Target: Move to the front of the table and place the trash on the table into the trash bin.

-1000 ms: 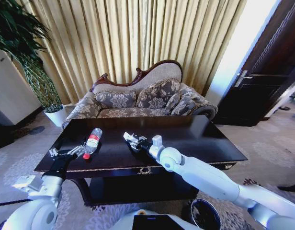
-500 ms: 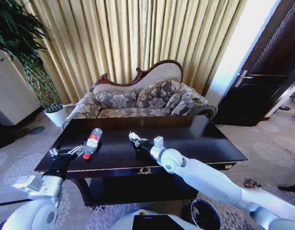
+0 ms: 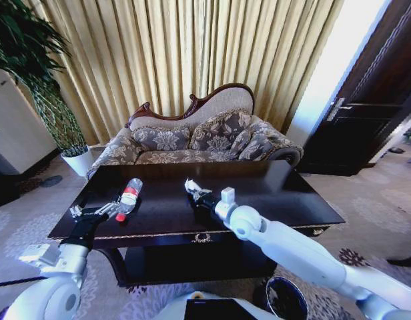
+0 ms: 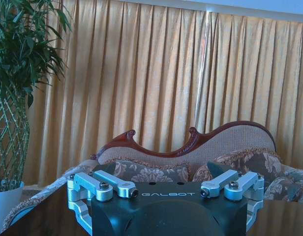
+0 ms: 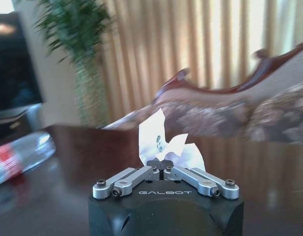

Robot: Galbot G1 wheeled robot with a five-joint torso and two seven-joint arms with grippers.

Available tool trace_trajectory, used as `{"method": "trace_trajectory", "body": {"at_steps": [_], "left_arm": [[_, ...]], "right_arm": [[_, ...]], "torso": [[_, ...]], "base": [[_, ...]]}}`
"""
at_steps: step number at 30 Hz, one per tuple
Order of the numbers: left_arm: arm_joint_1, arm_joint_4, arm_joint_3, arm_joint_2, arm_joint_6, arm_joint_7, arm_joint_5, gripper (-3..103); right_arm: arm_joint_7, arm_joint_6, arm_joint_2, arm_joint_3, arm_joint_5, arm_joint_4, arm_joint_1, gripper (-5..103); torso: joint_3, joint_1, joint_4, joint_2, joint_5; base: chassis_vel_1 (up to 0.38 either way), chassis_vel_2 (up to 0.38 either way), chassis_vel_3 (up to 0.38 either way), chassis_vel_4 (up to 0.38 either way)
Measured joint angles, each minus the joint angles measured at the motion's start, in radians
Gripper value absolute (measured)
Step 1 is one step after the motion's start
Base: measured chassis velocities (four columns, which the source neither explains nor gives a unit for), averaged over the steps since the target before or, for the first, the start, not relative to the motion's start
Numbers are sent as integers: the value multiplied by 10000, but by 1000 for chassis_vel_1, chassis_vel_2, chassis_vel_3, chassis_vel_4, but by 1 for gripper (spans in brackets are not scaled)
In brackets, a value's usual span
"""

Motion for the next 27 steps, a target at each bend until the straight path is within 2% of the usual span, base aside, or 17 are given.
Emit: {"method": "trace_trajectory", "body": {"at_steps": [5,6,10,11,14,22,27], "left_arm": [[-4,0,-3,-3,-2,1,-46,100],[-4,0,-3,-3,-2,1,-46,100],[-128,0,0,113,-4,5,-104,100],[-128,0,0,113,-4,5,-104,100],[-243,0,4,165,-7,11,-188,100],[-297,122,-151,170,-137,8,-232,100],[-317,313,-355,274,-198,-1,-354,100]], "right_arm": [[127,123,-192,1806,-596,201,-1286,0],[127,123,-192,1806,-596,201,-1286,0],[253,231,-409,3456,-1512,428,-2610,0],[253,231,-409,3456,-1512,428,-2610,0],[424,387,-430,4497,-2093,570,-3685,0],[477,488,180,5954,-2815,967,-5413,0],[453,683,636,7675,-3131,1543,-6912,0]], "torso": [[0,0,1,0,-1],[0,0,1,0,-1],[-1,0,-1,0,-2],[-1,0,-1,0,-2],[-1,0,0,0,-2],[-1,-1,2,1,0],[-1,0,1,1,-1]], "base": [[0,0,0,0],[0,0,0,0],[0,0,0,0],[0,0,0,0],[0,0,0,0],[0,0,0,0],[0,0,0,0]]}}
